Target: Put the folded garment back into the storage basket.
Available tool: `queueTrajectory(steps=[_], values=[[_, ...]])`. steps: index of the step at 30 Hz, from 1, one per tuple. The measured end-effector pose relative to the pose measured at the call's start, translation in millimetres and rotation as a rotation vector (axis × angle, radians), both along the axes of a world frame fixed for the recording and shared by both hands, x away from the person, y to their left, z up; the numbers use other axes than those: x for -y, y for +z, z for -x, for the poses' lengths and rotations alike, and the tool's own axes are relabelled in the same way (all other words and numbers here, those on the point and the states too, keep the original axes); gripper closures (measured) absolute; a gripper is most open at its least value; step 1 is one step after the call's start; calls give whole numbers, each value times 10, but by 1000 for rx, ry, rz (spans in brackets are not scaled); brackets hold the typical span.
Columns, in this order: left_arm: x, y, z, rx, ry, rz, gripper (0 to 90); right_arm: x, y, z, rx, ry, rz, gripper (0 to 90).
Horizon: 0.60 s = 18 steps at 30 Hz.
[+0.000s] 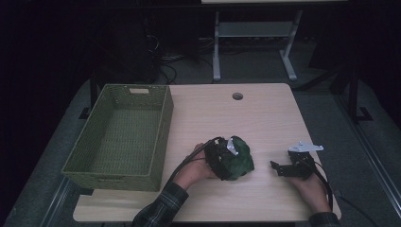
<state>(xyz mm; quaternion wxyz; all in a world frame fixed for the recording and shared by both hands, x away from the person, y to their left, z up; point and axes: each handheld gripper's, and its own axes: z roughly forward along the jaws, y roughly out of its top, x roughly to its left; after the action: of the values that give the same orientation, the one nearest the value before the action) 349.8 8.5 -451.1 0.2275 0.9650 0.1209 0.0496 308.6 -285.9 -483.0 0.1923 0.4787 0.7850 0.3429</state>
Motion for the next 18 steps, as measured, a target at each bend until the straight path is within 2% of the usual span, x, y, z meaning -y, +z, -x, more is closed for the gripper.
queueTrajectory(steps=[4, 8, 10, 11, 13, 14, 16, 17, 18], values=[[-19, -25, -25, -20, 11, 17, 140, 0, 0, 0, 0, 0, 0, 129], [-22, -22, -26, -27, 18, 14, 158, 0, 0, 1, -1, 0, 0, 129], [-23, -11, -27, -35, 21, 12, 220, 0, 0, 1, -1, 0, 0, 129], [-27, -6, -31, -35, 23, 14, 220, 0, 0, 1, -1, 0, 0, 129], [-37, 9, -35, -39, 26, 18, 331, -1, 0, 1, -1, -1, 0, 129], [-41, 17, -37, -38, 28, 18, 331, -1, 0, 1, -1, -1, 0, 129], [-44, 31, -37, -42, 31, 16, 447, -1, 0, 1, -1, 0, 0, 129], [-45, 38, -33, -48, 35, 16, 447, -1, 0, 1, -1, 0, 0, 129], [-47, 43, -34, -49, 43, 18, 487, -1, 0, 1, -1, -1, -1, 129]])
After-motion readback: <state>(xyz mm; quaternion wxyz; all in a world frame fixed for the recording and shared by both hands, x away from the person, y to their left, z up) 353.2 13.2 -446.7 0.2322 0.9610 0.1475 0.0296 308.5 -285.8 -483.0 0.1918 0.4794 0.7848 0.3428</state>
